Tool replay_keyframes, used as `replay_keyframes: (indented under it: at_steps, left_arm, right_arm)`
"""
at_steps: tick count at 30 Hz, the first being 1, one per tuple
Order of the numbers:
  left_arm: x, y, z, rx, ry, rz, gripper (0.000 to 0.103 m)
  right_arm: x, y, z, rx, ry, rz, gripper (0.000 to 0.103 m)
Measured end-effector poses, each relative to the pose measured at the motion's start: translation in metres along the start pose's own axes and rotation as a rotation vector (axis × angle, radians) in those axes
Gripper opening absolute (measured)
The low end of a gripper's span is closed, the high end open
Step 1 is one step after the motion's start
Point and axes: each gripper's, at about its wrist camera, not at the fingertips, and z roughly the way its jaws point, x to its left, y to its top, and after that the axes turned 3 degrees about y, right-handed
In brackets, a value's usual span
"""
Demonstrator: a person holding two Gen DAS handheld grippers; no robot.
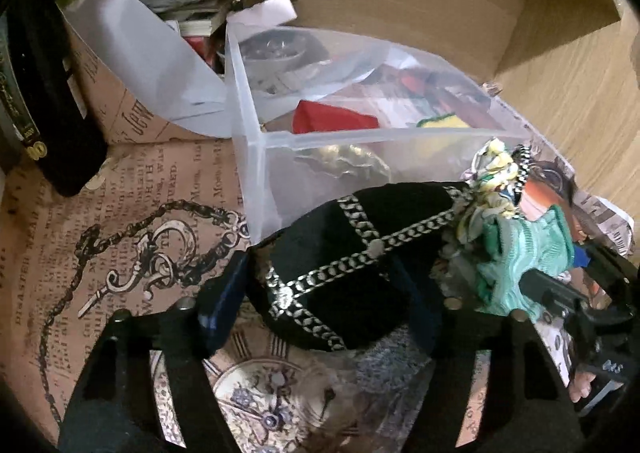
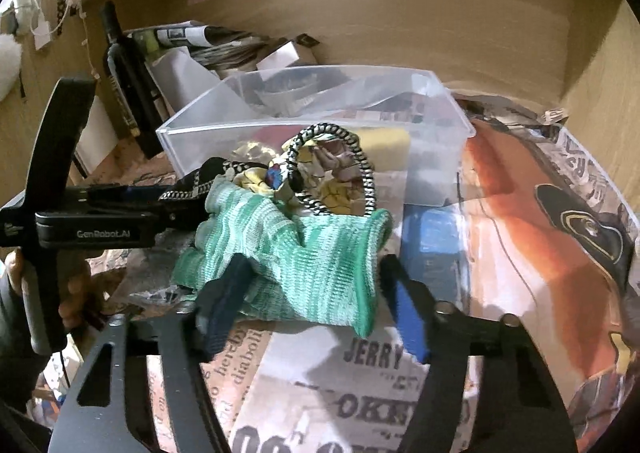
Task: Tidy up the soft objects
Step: 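Release black pouch from left tool into box while right tool releases glove there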
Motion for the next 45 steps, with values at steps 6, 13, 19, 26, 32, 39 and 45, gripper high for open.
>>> replay_keyframes:
  at_steps: [6,13,19,26,32,39,45]
  left_arm:
    - [-0.005,-0.006,-0.011,-0.029,0.018,0.019,0.047]
    - [-0.002,-0.009,-0.042,-0.096,0.037,0.022,0.033]
    - [-0.002,-0.003,-0.069,-0.172,0.043,0.019,0.026]
    - [-0.008,0.006,-0.095,-0.245,0.032,0.035,0.026]
    - [-0.017,0.014,-0.111,-0.294,0.008,0.046,0.025]
    - [-0.026,0.032,-0.118,-0.340,-0.025,0.073,0.026]
    - [-0.031,0.053,-0.104,-0.329,-0.039,0.086,0.026]
  right_arm:
    - [-0.003,0.000,-0.007,-0.024,0.005,0.009,0.034]
    - [-0.003,0.006,-0.028,-0.097,0.006,0.003,0.026]
    - [0.000,0.021,-0.049,-0.190,0.000,-0.006,0.023]
    - [-0.002,0.037,-0.067,-0.290,-0.009,-0.004,0.022]
    - [-0.005,0.053,-0.074,-0.350,-0.024,-0.008,0.022]
    - [-0.009,0.068,-0.069,-0.371,-0.026,-0.008,0.023]
    - [-0.012,0.082,-0.056,-0.368,-0.035,-0.013,0.022]
